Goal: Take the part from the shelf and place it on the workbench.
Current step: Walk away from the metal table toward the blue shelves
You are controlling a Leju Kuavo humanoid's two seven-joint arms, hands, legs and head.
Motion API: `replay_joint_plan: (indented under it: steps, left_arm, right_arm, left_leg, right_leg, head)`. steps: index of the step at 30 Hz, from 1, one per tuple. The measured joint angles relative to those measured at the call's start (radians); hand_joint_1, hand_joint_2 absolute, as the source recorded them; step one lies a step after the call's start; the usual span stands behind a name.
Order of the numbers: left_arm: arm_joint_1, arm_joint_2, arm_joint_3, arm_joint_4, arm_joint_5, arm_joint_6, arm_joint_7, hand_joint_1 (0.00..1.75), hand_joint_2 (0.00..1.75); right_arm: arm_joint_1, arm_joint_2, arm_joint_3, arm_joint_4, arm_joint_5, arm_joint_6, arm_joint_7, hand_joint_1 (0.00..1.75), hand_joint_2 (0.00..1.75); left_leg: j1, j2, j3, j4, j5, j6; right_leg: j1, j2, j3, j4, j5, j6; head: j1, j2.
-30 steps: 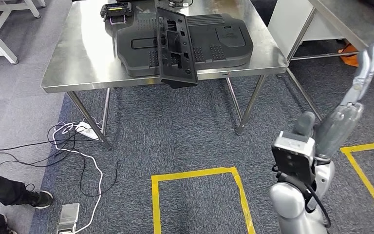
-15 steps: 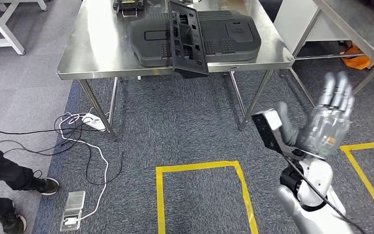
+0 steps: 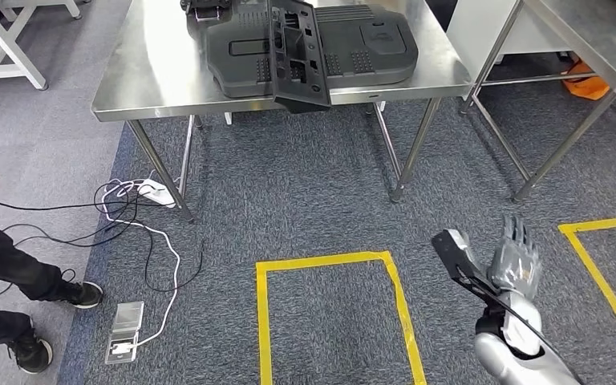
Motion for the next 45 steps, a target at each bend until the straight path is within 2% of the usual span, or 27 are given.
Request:
replay_joint_plan:
  steps: [2,5,6,7,8,10,11,12,13,15,17,20,22,25,26,27,28,29,31,33,35,37,40,41,42,43,45]
  left_arm:
    - [-0.001,0.000,-0.003,0.000,0.002,0.000,0.002,0.00,0.00]
    - [0.000,0.000,-0.007,0.000,0.005,0.002,0.006,0.00,0.00]
    - [-0.001,0.000,-0.008,0.000,0.006,0.003,0.007,0.00,0.00]
    - [-0.003,-0.001,-0.010,0.000,0.008,0.005,0.008,0.00,0.00]
    - [-0.004,-0.001,-0.012,-0.001,0.011,0.007,0.009,0.00,0.00]
    - [-0.003,-0.001,-0.015,-0.001,0.017,0.010,0.009,0.00,0.00]
    - [-0.003,-0.001,-0.018,-0.001,0.019,0.012,0.009,0.00,0.00]
    - [-0.003,-0.001,-0.020,-0.001,0.021,0.014,0.009,0.00,0.00]
    - [-0.003,-0.001,-0.021,-0.001,0.023,0.015,0.009,0.00,0.00]
    - [-0.003,-0.001,-0.024,-0.001,0.024,0.017,0.009,0.00,0.00]
    - [-0.005,-0.001,-0.027,-0.001,0.024,0.017,0.009,0.00,0.00]
    - [-0.007,-0.001,-0.032,-0.002,0.025,0.017,0.012,0.00,0.00]
    - [-0.007,-0.001,-0.037,-0.002,0.025,0.017,0.017,0.00,0.00]
    - [-0.011,-0.001,-0.046,-0.002,0.023,0.017,0.025,0.00,0.00]
    - [-0.012,-0.001,-0.048,-0.002,0.023,0.017,0.027,0.00,0.00]
    - [-0.013,-0.001,-0.051,-0.002,0.022,0.017,0.030,0.00,0.00]
    - [-0.014,-0.001,-0.053,-0.002,0.021,0.017,0.031,0.00,0.00]
    - [-0.015,-0.001,-0.054,-0.002,0.020,0.017,0.033,0.00,0.00]
    - [-0.021,-0.001,-0.056,-0.002,0.017,0.017,0.037,0.00,0.00]
    - [-0.027,-0.001,-0.058,-0.002,0.014,0.017,0.041,0.00,0.00]
    - [-0.029,-0.002,-0.062,-0.002,0.014,0.017,0.045,0.00,0.00]
    - [-0.029,-0.003,-0.065,-0.002,0.015,0.018,0.048,0.00,0.00]
    - [-0.030,-0.005,-0.070,-0.002,0.014,0.020,0.051,0.00,0.00]
    - [-0.030,-0.006,-0.071,-0.002,0.013,0.020,0.052,0.00,0.00]
    - [-0.030,-0.006,-0.072,-0.002,0.013,0.020,0.053,0.00,0.00]
    - [-0.030,-0.006,-0.072,-0.002,0.012,0.020,0.053,0.00,0.00]
    - [-0.030,-0.007,-0.073,-0.002,0.010,0.021,0.053,0.00,0.00]
  right_arm:
    - [0.007,0.003,0.006,0.057,-0.108,-0.037,-0.037,0.00,0.00]
    - [0.014,0.016,0.010,0.138,-0.228,-0.052,-0.112,0.00,0.00]
    - [0.014,0.022,0.012,0.165,-0.255,-0.053,-0.133,0.00,0.00]
    - [0.014,0.028,0.014,0.194,-0.280,-0.053,-0.151,0.00,0.00]
    - [0.012,0.035,0.017,0.224,-0.310,-0.054,-0.169,0.00,0.00]
    - [0.009,0.050,0.027,0.285,-0.379,-0.055,-0.203,0.00,0.00]
    - [0.008,0.059,0.033,0.315,-0.410,-0.055,-0.220,0.00,0.00]
    - [0.007,0.067,0.040,0.341,-0.431,-0.055,-0.233,0.00,0.00]
    - [0.006,0.074,0.044,0.365,-0.443,-0.055,-0.242,0.00,0.00]
    - [-0.002,0.085,0.051,0.403,-0.458,-0.055,-0.252,0.00,0.00]
    - [-0.014,0.095,0.057,0.438,-0.490,-0.055,-0.265,0.00,0.00]
    - [-0.032,0.119,0.081,0.518,-0.637,-0.048,-0.327,0.00,0.00]
    - [-0.046,0.142,0.106,0.589,-0.771,-0.034,-0.393,0.00,0.00]
    - [-0.058,0.181,0.146,0.689,-0.920,0.002,-0.472,0.00,0.00]
    - [-0.061,0.194,0.159,0.722,-0.950,0.011,-0.487,0.00,0.00]
    - [-0.063,0.206,0.172,0.752,-0.973,0.018,-0.498,0.00,0.00]
    - [-0.066,0.216,0.184,0.781,-0.990,0.022,-0.506,0.00,0.00]
    - [-0.069,0.225,0.195,0.807,-1.006,0.026,-0.512,0.00,0.00]
    - [-0.075,0.243,0.217,0.854,-1.045,0.034,-0.523,0.00,0.00]
    - [-0.082,0.259,0.238,0.895,-1.085,0.040,-0.536,0.00,0.00]
    - [-0.086,0.273,0.256,0.929,-1.114,0.044,-0.546,0.00,0.87]
    - [-0.091,0.287,0.274,0.961,-1.135,0.049,-0.550,0.00,1.75]
    - [-0.104,0.299,0.300,1.003,-1.154,0.052,-0.551,0.00,1.75]
    - [-0.107,0.303,0.308,1.014,-1.158,0.052,-0.551,0.00,1.75]
    - [-0.109,0.306,0.315,1.024,-1.161,0.052,-0.551,0.00,1.75]
    - [-0.110,0.309,0.322,1.032,-1.164,0.051,-0.551,0.00,1.75]
    - [-0.112,0.313,0.336,1.045,-1.173,0.050,-0.551,0.00,1.75]
  left_leg:
    - [-0.002,-0.001,0.053,-0.094,0.005,0.007]
    - [-0.006,0.001,0.050,-0.114,0.012,0.027]
    - [-0.005,0.004,0.045,-0.119,0.021,0.036]
    - [-0.004,0.006,0.037,-0.124,0.031,0.045]
    - [-0.003,0.009,0.027,-0.126,0.041,0.052]
    - [-0.005,0.010,0.004,-0.125,0.057,0.057]
    - [-0.006,0.010,-0.008,-0.123,0.065,0.057]
    - [-0.007,0.011,-0.019,-0.120,0.071,0.055]
    - [-0.007,0.011,-0.029,-0.117,0.077,0.053]
    - [-0.007,0.011,-0.045,-0.107,0.085,0.045]
    - [-0.009,0.012,-0.053,-0.099,0.093,0.034]
    - [-0.006,0.011,-0.059,-0.094,0.107,0.015]
    - [-0.003,0.009,-0.075,-0.061,0.073,0.004]
    - [-0.002,0.008,-0.126,0.102,-0.056,-0.003]
    - [-0.003,0.008,-0.134,0.154,-0.079,-0.003]
    - [-0.004,0.008,-0.128,0.180,-0.081,-0.001]
    - [-0.006,0.008,-0.105,0.171,-0.064,0.004]
    - [-0.009,0.008,-0.066,0.126,-0.035,0.010]
    - [-0.018,0.007,0.031,-0.018,0.004,0.028]
    - [-0.024,0.006,0.086,-0.117,0.007,0.039]
    - [-0.023,0.007,0.087,-0.140,0.008,0.042]
    - [-0.017,0.011,0.075,-0.151,0.023,0.049]
    - [-0.013,0.016,0.047,-0.153,0.046,0.058]
    - [-0.013,0.017,0.036,-0.151,0.052,0.057]
    - [-0.012,0.018,0.026,-0.149,0.057,0.055]
    - [-0.011,0.018,0.016,-0.145,0.062,0.052]
    - [-0.007,0.018,-0.001,-0.134,0.068,0.045]
  right_leg:
    - [0.000,0.001,-0.012,0.012,0.006,0.010]
    - [-0.002,0.004,-0.015,0.014,0.018,0.030]
    - [-0.005,0.006,-0.019,0.022,0.007,0.035]
    - [-0.006,0.008,-0.029,0.046,-0.020,0.040]
    - [-0.008,0.010,-0.045,0.090,-0.063,0.043]
    - [-0.009,0.012,-0.079,0.211,-0.147,0.049]
    - [-0.010,0.012,-0.086,0.259,-0.164,0.052]
    - [-0.011,0.013,-0.078,0.276,-0.156,0.053]
    - [-0.012,0.013,-0.052,0.256,-0.131,0.053]
    - [-0.015,0.013,0.040,0.131,-0.085,0.054]
    - [-0.012,0.017,0.109,0.016,-0.079,0.049]
    - [-0.005,0.019,0.113,-0.014,-0.074,0.029]
    - [-0.005,0.016,0.097,-0.018,-0.057,0.010]
    - [-0.002,0.013,0.061,-0.016,-0.031,-0.008]
    - [0.000,0.012,0.048,-0.014,-0.024,-0.009]
    - [0.003,0.012,0.036,-0.011,-0.017,-0.010]
    - [0.005,0.011,0.025,-0.008,-0.010,-0.010]
    - [0.007,0.012,0.016,-0.005,-0.005,-0.009]
    - [0.011,0.012,0.004,0.000,0.004,-0.006]
    - [0.012,0.011,-0.002,0.002,0.015,-0.001]
    - [0.013,0.009,-0.006,0.003,0.027,0.009]
    - [0.013,0.013,-0.018,0.028,0.001,0.020]
    - [0.006,0.018,-0.069,0.183,-0.128,0.033]
    - [0.003,0.018,-0.083,0.242,-0.154,0.037]
    - [0.000,0.018,-0.085,0.279,-0.157,0.041]
    - [-0.004,0.018,-0.071,0.282,-0.138,0.044]
    - [-0.011,0.018,0.010,0.181,-0.077,0.050]
  head:
    - [0.001,0.000]
    - [0.001,0.000]
    - [0.003,0.000]
    - [0.006,0.000]
    - [0.011,0.000]
    - [0.018,0.000]
    - [0.020,0.000]
    - [0.021,0.000]
    - [0.021,0.000]
    - [0.023,0.000]
    - [0.024,0.000]
    - [0.020,0.000]
    - [0.015,0.000]
    - [0.002,0.000]
    - [0.000,0.000]
    - [-0.001,0.000]
    - [-0.002,0.000]
    - [-0.002,0.000]
    - [-0.003,0.000]
    - [-0.003,0.000]
    - [-0.003,0.000]
    - [0.000,0.000]
    - [0.011,0.000]
    - [0.012,0.000]
    - [0.013,0.000]
    - [0.013,0.000]
    - [0.014,0.000]
